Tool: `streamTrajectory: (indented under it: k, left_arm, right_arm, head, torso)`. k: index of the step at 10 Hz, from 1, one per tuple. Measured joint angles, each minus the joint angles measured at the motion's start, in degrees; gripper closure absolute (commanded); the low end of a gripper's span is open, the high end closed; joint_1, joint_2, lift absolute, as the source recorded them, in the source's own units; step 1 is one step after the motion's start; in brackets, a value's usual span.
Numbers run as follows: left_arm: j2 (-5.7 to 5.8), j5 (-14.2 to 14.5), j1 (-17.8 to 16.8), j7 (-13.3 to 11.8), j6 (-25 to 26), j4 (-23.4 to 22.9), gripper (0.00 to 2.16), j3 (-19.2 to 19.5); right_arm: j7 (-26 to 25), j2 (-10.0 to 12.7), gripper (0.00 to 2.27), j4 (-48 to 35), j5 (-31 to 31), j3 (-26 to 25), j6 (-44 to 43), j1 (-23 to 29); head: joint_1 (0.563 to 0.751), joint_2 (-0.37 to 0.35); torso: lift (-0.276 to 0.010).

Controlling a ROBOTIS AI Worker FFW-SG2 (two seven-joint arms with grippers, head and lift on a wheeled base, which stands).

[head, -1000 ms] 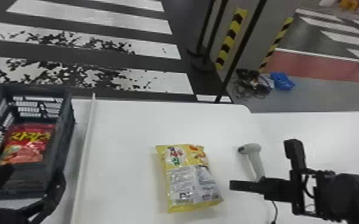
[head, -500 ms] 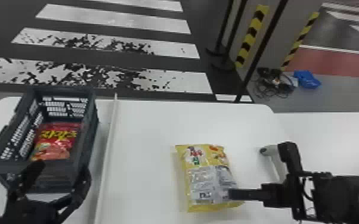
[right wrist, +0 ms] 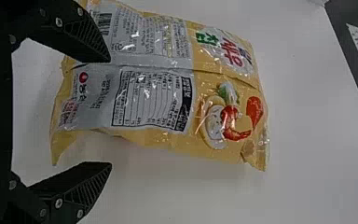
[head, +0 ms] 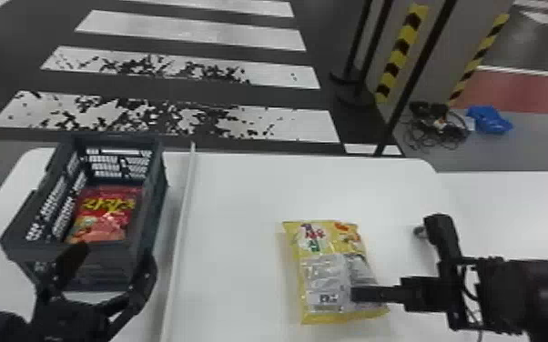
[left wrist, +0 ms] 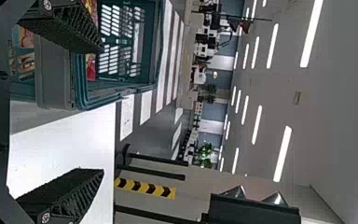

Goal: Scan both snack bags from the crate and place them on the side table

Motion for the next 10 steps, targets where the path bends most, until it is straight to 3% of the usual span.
streamTrajectory:
  k: [1,2,6,10]
  left_arm:
    - [-0.03,0.0,-0.05,0.0,0.0,0.04,0.08,0.0]
    - [-0.01,0.0,-0.09,0.07,0.0,0.06,0.08,0.01]
    - [-0.06,0.0,-0.12,0.36,0.16,0.13,0.08,0.01]
    - [0.0,0.0,-0.03,0.36,0.18,0.18,0.08,-0.05]
  right_arm:
    - [1.41,-0.01,1.89,1.28,0.59,0.16,-0.74,-0.64]
    - [2.1,-0.05,2.26,1.99,1.21,0.2,-1.34,-0.9]
    - [5.51,-0.22,2.26,2.02,1.05,-2.06,-1.49,-0.88]
    - [7.46,-0.18,2.26,1.72,-5.65,-11.16,-0.77,-0.78]
  head:
    - [0.695,-0.161]
    - [0.695,-0.16]
    - [0.695,-0.166]
    - [0.695,-0.192]
  torso:
    - [-0.095]
    - [-0.095]
    - [-0.095]
    - [-0.095]
